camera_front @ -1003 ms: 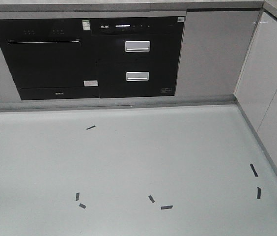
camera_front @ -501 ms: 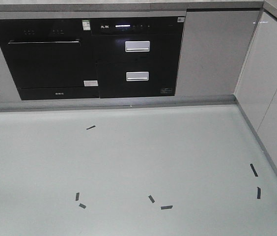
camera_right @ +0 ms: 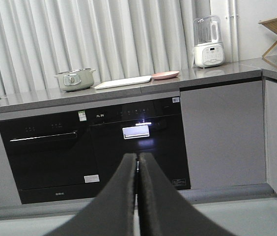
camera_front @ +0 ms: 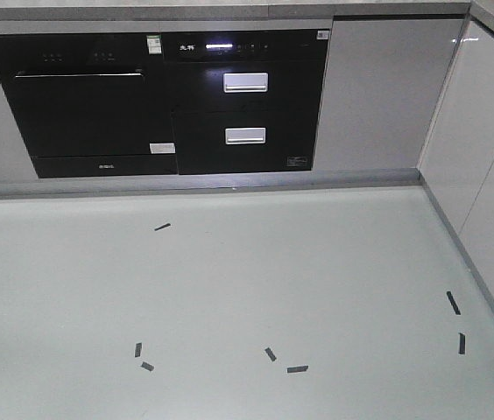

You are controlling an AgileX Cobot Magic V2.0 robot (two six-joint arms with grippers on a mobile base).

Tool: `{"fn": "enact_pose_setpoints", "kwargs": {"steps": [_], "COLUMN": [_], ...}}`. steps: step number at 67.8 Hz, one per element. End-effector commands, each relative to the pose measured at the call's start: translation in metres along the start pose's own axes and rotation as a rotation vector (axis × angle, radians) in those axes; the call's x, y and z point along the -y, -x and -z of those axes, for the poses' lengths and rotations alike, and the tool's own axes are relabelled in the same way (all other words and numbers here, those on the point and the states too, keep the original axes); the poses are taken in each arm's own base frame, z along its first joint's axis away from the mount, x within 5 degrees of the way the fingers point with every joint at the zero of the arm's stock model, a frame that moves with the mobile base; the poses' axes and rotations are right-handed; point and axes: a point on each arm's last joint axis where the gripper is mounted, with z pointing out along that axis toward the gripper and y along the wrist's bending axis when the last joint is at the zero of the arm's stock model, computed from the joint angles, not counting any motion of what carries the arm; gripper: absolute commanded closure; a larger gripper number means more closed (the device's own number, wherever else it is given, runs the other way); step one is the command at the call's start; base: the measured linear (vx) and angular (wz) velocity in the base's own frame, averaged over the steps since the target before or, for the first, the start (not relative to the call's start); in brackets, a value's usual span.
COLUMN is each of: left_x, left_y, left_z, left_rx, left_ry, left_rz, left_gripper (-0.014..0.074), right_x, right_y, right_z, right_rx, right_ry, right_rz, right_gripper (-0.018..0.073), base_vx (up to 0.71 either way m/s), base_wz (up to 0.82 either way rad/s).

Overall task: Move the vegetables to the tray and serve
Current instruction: 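Drive the base forward toward the kitchen counter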

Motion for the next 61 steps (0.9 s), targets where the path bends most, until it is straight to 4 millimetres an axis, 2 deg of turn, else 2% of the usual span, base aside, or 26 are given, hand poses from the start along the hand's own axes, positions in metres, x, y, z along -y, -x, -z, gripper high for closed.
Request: {"fn": "enact_pose_setpoints", "kwargs": {"steps": [1,61], "left_x": [-0.0003,-0.0003], "left_y": [0.0,0.0], "left_z": [-0.0003,-0.0003], "left_rx": [0.055,0.055], "left_ry": [-0.006,-0.006], "left_rz": [0.009,0.009], "left_gripper": [0.0602,0.0602], "right_x": [-0.0017,-0.0017], "right_y": [0.002,0.002], "right_z": [0.0004,0.0004], "right_rx": [0.062,0.062], "right_ry": [0.024,0.024], "right_rz": [0.011,0.011], "right_gripper": [0.0562,0.0562], "base_vx": [0.0,0.04], "base_wz": [0.0,0.0]}}
